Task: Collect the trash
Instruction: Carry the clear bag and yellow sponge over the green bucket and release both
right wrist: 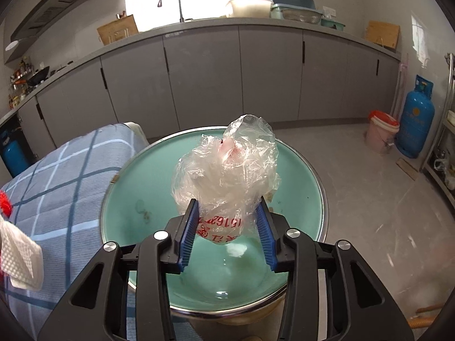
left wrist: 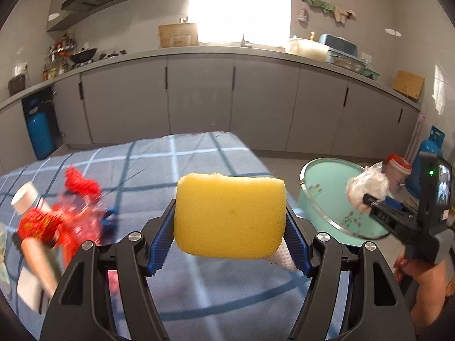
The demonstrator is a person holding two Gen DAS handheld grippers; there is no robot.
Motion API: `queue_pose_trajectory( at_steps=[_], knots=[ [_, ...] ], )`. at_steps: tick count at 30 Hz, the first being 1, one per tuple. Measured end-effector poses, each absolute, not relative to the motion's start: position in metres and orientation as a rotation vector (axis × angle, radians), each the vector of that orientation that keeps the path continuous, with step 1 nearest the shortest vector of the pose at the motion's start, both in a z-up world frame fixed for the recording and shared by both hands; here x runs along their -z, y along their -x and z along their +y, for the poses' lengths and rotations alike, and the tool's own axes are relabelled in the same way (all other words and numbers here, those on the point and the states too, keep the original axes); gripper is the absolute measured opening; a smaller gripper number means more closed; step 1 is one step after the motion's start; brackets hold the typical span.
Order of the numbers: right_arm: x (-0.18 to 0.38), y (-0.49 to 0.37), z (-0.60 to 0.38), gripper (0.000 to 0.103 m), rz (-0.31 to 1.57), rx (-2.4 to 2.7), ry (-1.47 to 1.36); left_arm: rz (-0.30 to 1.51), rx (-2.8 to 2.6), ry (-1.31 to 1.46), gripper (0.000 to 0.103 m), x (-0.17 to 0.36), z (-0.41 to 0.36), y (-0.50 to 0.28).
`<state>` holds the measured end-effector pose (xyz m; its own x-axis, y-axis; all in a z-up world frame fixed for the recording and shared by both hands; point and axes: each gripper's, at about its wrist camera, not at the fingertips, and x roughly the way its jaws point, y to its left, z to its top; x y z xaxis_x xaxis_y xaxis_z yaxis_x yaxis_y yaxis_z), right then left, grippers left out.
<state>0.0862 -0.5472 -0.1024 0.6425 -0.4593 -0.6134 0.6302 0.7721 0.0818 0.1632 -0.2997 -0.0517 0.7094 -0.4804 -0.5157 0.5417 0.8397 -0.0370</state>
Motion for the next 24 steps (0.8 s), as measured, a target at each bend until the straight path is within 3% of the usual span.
queue_pose_trajectory(
  at_steps=[1,3,6,17,20,24],
  knots=[
    [0.105,-0.086,-0.551,0.052,0.613,0.632,-0.321,0.527,0.581,-0.132,0.069,0.05,-0.311,-0.163],
    [0.107,-0.084,-0.558,0.053,0.61,0.629,-0.346,0.51,0.604,-0.153,0.069,0.048,-0.335,-0.165],
    [0.103,-0.073,-0.562,0.069,0.568,0.649,-0.371,0.501,0.639,-0.149,0.069,0.044,-0.367,-0.168],
    [0.083,-0.034,-0.582,0.072,0.396,0.793,-0.459,0.514,0.709,-0.278,0.071,0.067,-0.479,-0.174],
    [0.082,-0.03,-0.586,0.072,0.387,0.811,-0.462,0.543,0.674,-0.355,0.088,0.082,-0.495,-0.175],
    [0.084,-0.027,-0.588,0.072,0.393,0.826,-0.476,0.548,0.645,-0.317,0.098,0.081,-0.477,-0.18]
  ],
)
